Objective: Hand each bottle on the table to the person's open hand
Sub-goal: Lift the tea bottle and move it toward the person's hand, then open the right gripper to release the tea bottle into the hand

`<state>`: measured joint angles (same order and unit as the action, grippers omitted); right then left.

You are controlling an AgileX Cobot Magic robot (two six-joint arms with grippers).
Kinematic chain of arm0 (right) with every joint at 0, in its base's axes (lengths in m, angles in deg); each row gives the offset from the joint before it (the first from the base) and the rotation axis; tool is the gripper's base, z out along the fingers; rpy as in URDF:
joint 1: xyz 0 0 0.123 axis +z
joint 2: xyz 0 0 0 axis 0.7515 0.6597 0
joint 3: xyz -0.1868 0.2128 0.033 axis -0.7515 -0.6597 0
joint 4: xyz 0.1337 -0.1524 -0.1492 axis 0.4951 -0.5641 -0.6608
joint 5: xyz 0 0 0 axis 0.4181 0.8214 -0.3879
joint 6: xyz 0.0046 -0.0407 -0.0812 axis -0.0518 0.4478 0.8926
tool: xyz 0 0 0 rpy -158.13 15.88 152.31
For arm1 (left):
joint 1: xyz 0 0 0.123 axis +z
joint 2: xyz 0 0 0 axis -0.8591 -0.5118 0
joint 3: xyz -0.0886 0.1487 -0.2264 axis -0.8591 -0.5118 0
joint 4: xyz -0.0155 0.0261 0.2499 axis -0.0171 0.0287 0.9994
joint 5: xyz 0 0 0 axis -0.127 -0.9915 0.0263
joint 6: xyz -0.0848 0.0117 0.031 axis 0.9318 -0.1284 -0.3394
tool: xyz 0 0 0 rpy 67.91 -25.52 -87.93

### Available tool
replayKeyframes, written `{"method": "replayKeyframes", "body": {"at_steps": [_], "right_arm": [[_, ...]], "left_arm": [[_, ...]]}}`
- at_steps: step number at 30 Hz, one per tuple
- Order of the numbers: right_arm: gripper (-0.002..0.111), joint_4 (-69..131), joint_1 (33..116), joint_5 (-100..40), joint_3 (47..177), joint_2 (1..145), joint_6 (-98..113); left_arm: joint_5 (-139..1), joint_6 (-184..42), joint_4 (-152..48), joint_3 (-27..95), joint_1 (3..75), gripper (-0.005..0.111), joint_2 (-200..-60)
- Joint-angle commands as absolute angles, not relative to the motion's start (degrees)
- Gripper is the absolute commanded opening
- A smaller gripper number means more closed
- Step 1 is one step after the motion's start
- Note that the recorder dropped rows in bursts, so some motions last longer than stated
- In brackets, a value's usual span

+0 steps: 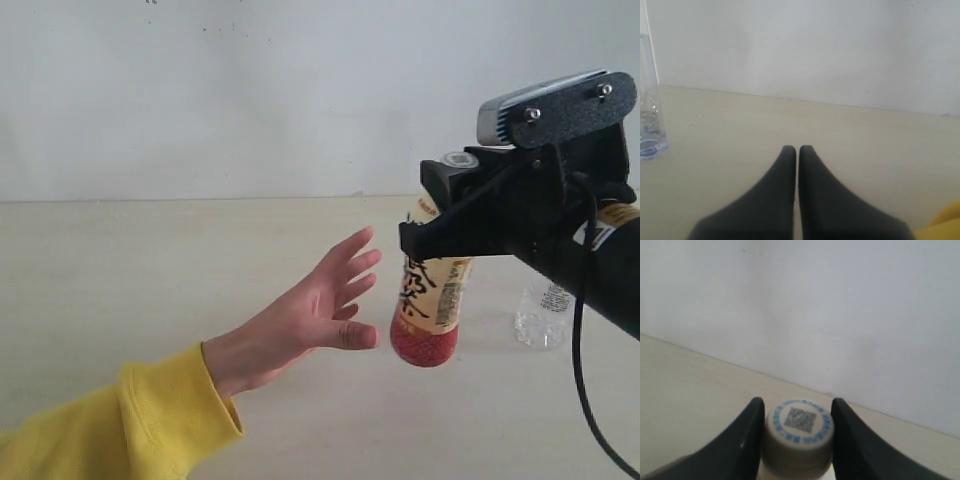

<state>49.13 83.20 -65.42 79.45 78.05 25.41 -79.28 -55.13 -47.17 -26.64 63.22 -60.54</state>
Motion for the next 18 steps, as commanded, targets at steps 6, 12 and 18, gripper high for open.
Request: {"method": "replayKeyframes", "body": {"at_steps": [6, 12, 18], "right_arm": [[0.000, 43.8, 92.8, -63.8, 84.0, 77.3, 19.2], [0.001, 43.1, 93.8, -61.6, 88.2, 79.1, 17.6], [0.059, 47.6, 93.8, -61.2, 88.8, 78.6, 23.2]], "left_arm": [[-79.2, -55.1, -47.0, -26.5, 63.4, 0.004, -60.4], [-79.2, -55.1, -47.0, -26.5, 63.4, 0.004, -60.4], [-79.2, -55.1, -47.0, -26.5, 63.4, 0.004, -60.4]]}}
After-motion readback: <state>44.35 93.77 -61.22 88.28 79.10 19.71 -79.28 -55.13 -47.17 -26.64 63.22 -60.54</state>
